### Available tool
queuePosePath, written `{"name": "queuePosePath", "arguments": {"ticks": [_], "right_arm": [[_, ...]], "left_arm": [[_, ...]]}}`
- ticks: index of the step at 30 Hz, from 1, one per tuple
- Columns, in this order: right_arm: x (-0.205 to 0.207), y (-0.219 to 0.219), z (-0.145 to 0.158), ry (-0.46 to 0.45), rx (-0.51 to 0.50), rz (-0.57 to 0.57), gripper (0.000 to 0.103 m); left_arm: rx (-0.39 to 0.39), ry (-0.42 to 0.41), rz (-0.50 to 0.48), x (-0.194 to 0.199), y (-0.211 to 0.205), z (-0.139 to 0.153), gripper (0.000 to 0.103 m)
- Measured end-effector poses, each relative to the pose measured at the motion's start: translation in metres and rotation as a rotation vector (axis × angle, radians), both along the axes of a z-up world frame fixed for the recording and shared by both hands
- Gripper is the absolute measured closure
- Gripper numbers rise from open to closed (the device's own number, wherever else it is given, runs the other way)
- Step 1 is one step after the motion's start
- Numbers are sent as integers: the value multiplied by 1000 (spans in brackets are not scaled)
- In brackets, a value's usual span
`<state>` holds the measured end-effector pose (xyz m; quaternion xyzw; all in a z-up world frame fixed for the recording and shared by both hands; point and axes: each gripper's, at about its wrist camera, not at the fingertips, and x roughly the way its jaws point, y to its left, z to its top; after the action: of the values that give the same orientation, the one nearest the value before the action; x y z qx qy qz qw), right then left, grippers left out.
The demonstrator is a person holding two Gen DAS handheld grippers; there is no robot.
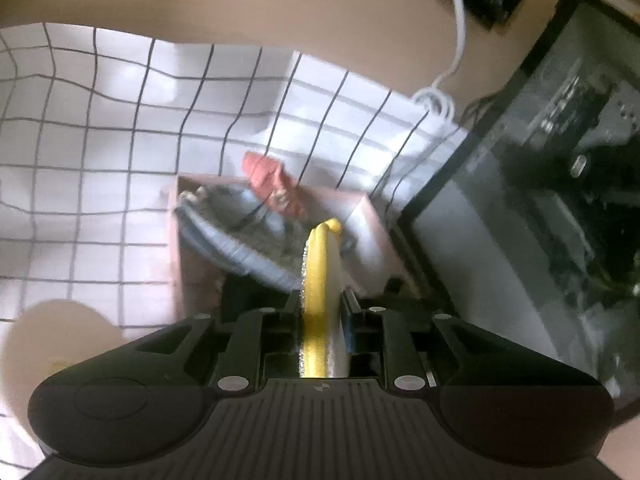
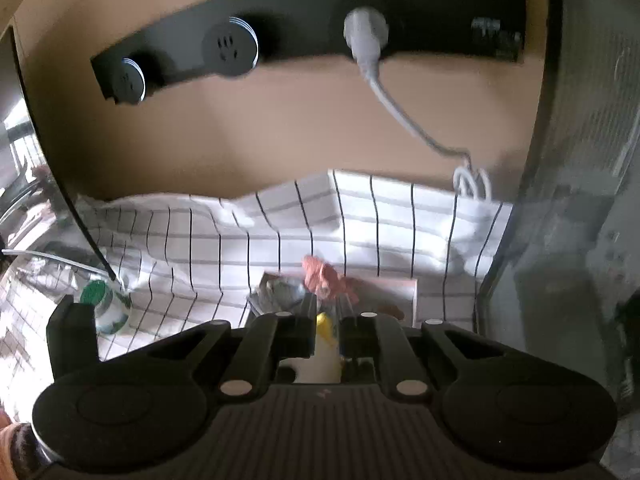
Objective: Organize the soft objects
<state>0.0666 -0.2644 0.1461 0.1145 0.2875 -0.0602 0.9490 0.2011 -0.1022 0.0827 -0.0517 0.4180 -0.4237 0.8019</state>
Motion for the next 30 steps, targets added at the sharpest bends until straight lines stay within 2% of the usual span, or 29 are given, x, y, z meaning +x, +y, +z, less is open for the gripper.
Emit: {"name": "queuePosePath", "arguments": {"ticks": [3,6,8,11,14,16,20,25,27,30], "right_arm": [[3,-4,-22,30,52,6,93],[6,-4,-36,38,51,-2,93],[7,-3,-41,28,48,0,92],[10,1,-45,19,36,10,92],[7,9,-55,31,-48,4,90],[2,10,-68,58,-85,0,84],[3,7,-94,117,-63,-17,82],[10,11,-97,85,-105,-17,81],[13,11,-99,79,-110,-23,81],[15,9,-99,72,-100,-40,81]], "left_arm": [[-74,-48,29,-6,3,-1,81],[-103,-71,13,-4,11,8,81],[-123,-124,33,1,19,22,81],[-122,-163,82,17,25,39,81],[-73,-161,100,25,30,49,81],[-7,-130,32,21,26,48,81],[126,-110,-74,1,1,24,81],[249,-60,-72,3,-20,-10,81],[261,-44,-43,9,-21,-18,77],[243,-39,-31,14,-20,-18,78]]}}
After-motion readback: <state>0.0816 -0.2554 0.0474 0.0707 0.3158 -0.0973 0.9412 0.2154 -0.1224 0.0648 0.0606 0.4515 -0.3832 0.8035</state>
